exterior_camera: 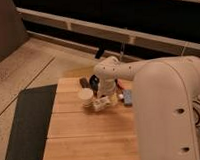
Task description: Place the bottle in the ceramic bowl
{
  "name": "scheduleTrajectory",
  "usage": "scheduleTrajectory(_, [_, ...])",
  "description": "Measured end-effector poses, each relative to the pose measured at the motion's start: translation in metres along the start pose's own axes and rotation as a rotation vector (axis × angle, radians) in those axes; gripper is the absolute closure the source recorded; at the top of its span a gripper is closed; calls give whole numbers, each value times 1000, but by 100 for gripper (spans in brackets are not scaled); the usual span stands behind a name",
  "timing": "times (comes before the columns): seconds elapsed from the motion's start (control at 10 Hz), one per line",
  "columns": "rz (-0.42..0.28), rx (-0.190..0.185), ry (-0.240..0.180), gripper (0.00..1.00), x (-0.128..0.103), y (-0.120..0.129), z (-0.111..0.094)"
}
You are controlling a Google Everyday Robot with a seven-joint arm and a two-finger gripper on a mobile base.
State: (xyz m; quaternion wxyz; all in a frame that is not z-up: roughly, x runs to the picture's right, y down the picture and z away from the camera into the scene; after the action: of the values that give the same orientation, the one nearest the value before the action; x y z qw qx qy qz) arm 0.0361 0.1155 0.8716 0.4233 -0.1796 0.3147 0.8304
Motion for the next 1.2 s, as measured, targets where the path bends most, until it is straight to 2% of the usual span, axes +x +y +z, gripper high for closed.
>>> scheduleTrajectory(0.2, [-11,-12,25,35,3,7,14])
scheduleTrajectory(0.5, [-15,0,59,36,7,3,30])
scheduleTrajectory(0.6, [-16,-1,62,42,6,3,32])
scheduleTrajectory(0.8, [-21,-15,66,64,5,2,31])
scheduleTrajectory(1.0, [-28,-33,51,84,1,2,22])
scheduleTrajectory(1.1, [-31,-38,43,91,0,2,18])
scheduleTrajectory(1.2, [-36,-46,25,99,0,1,6])
